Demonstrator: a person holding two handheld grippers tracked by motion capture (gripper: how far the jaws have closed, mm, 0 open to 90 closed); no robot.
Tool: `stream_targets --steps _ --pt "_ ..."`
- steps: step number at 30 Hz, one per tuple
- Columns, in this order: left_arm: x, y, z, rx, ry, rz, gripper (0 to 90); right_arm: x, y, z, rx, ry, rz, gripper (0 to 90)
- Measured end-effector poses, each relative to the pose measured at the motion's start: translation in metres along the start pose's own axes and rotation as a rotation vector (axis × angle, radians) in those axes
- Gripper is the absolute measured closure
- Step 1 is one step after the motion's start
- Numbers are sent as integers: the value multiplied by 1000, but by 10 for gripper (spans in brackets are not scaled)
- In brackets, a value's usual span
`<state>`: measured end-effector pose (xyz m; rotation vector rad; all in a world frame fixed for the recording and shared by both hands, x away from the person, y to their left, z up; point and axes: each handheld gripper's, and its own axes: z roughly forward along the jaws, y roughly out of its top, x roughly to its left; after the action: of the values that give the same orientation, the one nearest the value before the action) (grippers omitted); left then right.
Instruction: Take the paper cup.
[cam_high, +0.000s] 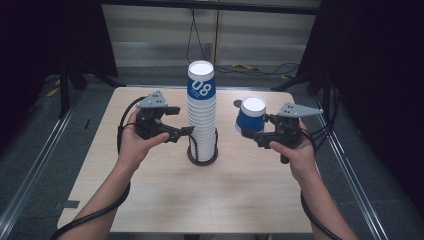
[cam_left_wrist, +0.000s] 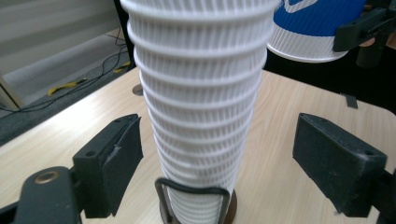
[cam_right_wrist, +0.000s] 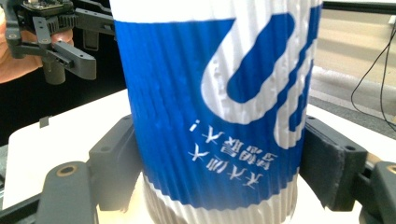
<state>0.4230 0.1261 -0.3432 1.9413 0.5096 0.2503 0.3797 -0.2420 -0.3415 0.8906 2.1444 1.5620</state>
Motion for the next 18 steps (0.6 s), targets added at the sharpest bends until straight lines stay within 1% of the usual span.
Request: stream_targets --steps 1,3,4,7,8,9,10,13,14,15,18 --pt "-1 -5 1 2 -9 -1 157 2 -6 2 13 4 -2 217" --pt "-1 -8 1 7 -11 -2 157 2 -8 2 13 9 -1 217" --pt "-1 -13 1 18 -14 -3 157 4 -14 4 19 17 -1 217" --pt "-3 -18 2 26 -22 -6 157 6 -19 5 27 18 1 217" --pt "-5 -21 2 37 -23 -3 156 7 -25 7 33 26 5 217" --pt "-5 -21 2 37 -23 -3 157 7 -25 7 33 26 5 217" --pt "-7 -25 3 41 -34 -3 157 8 -30 8 37 32 11 217" --pt "-10 -29 4 51 -43 2 157 9 -35 8 39 37 13 217" --pt "-12 -31 5 48 -51 -4 157 10 -39 9 43 43 16 217" --pt "-12 -31 5 48 -51 -4 157 10 -39 9 43 43 16 217" --pt "-17 -37 7 57 -68 4 157 13 -45 9 41 56 17 217"
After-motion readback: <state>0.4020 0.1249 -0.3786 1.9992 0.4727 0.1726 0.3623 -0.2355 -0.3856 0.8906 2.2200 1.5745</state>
